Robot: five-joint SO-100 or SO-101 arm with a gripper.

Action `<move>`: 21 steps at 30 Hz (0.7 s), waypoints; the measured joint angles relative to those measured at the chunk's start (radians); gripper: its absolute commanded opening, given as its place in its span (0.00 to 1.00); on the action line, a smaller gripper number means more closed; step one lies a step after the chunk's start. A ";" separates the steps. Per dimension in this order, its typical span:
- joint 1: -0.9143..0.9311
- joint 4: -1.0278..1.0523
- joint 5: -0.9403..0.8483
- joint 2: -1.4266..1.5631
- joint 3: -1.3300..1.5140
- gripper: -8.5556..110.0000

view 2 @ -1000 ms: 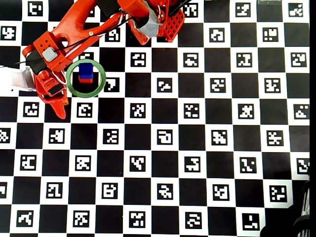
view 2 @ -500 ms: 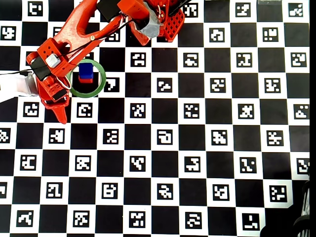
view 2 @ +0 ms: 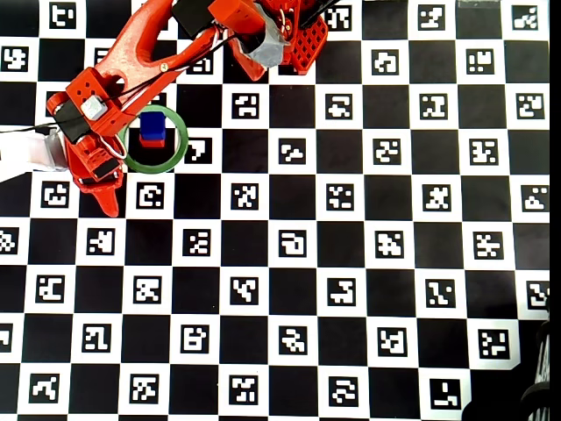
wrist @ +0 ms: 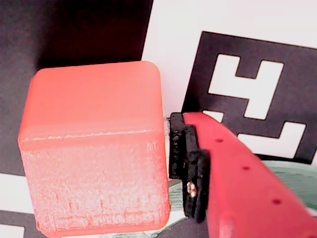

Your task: Grab the red cube then put it in the green circle then put the blue cube on top and finally the orange cube on top

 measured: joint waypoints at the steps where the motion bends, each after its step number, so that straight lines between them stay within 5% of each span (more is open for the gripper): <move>1: 0.000 0.000 0.000 0.000 0.000 0.38; 21: 0.000 -0.009 0.000 0.000 0.000 0.17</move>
